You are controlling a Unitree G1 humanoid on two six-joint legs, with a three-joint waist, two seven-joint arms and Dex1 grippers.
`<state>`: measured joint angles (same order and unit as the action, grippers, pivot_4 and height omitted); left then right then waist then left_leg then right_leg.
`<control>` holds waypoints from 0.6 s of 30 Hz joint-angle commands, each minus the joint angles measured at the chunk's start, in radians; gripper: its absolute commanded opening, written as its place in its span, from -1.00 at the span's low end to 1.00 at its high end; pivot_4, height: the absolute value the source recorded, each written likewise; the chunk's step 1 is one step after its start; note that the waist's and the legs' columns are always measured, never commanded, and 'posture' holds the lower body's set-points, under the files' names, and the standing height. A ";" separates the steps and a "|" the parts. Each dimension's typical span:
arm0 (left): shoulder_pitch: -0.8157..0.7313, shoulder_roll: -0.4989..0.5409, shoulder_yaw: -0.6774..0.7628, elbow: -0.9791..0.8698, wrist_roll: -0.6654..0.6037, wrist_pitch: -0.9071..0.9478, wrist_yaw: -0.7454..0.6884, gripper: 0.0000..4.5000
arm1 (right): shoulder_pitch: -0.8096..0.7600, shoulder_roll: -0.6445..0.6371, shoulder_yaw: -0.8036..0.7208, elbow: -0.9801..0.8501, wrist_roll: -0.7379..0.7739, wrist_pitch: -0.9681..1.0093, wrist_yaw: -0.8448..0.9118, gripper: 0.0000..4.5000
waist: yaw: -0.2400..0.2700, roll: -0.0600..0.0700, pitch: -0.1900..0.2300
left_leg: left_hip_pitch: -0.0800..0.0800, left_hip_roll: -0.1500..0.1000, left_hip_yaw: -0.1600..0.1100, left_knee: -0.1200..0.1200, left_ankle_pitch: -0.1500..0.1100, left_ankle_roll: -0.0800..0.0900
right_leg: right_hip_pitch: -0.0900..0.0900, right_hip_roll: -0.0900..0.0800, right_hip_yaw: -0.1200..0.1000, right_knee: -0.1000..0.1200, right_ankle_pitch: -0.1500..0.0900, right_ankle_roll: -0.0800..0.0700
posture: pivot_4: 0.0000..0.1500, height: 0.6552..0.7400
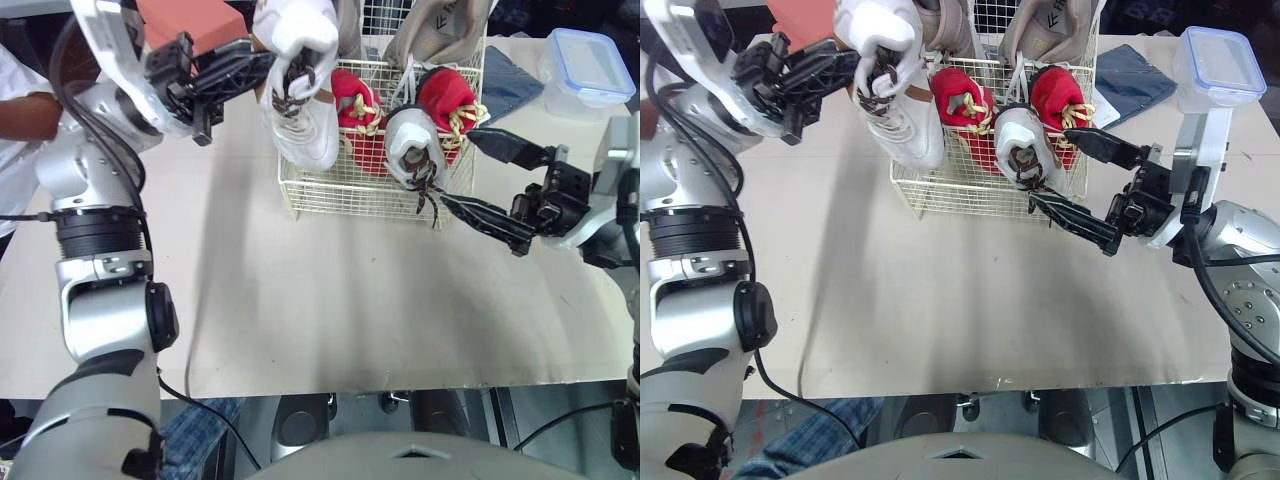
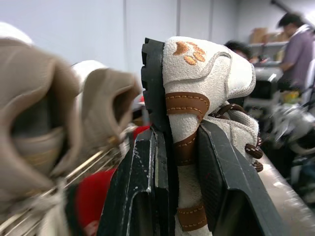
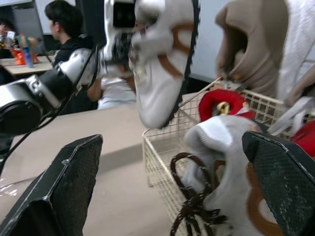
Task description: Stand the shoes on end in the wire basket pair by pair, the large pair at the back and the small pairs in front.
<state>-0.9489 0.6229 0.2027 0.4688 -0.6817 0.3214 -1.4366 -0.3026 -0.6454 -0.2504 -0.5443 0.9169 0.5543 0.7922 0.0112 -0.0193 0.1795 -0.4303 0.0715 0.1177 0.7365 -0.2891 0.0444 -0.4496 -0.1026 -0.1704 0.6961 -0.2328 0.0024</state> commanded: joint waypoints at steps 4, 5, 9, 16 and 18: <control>-0.019 -0.034 -0.038 0.098 0.097 -0.164 -0.094 -0.73 | -0.011 0.004 -0.022 -0.041 0.034 -0.027 -0.017 0.99 | 0.001 0.000 0.000 | -0.001 0.000 0.000 0.000 0.000 0.000 | 0.000 0.000 -0.001 0.000 0.000 0.000 | 1.00 -0.27; -0.013 -0.043 -0.044 0.110 0.110 -0.190 -0.106 -0.73 | -0.007 0.003 -0.024 -0.041 0.034 -0.029 -0.018 0.99 | 0.001 0.000 0.000 | -0.001 0.000 0.000 0.000 0.000 0.000 | 0.000 0.000 -0.001 0.000 0.000 0.000 | 1.00 -0.27; 0.021 -0.069 -0.059 0.134 0.152 -0.274 -0.134 -0.73 | 0.014 0.004 -0.028 -0.046 0.036 -0.037 -0.020 0.99 | 0.002 0.000 0.000 | -0.001 0.000 0.000 0.000 0.000 0.000 | 0.000 0.000 -0.001 0.000 0.000 0.000 | 1.00 -0.27; 0.160 -0.069 -0.103 0.091 0.196 -0.241 -0.132 0.07 | 0.044 0.006 -0.038 -0.055 0.030 -0.050 -0.033 1.00 | -0.001 0.000 0.000 | 0.000 0.001 0.001 -0.001 0.000 0.000 | 0.000 0.000 0.000 0.000 0.000 0.000 | 1.00 -0.27; 0.184 -0.054 -0.125 0.097 0.222 -0.219 -0.129 0.48 | 0.047 0.006 -0.035 -0.053 0.027 -0.053 -0.033 1.00 | 0.003 0.000 -0.002 | 0.001 0.001 0.000 0.000 0.000 0.000 | 0.001 0.000 -0.001 0.000 0.000 0.000 | 1.00 -0.27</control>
<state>-0.7951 0.5511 0.1061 0.5612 -0.5079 0.0811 -1.5673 -0.2556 -0.6398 -0.2525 -0.5692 0.9328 0.5290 0.7579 0.0142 -0.0188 0.1779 -0.4288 0.0724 0.1175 0.7368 -0.2891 0.0444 -0.4478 -0.1027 -0.1711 0.6962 -0.2329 0.0026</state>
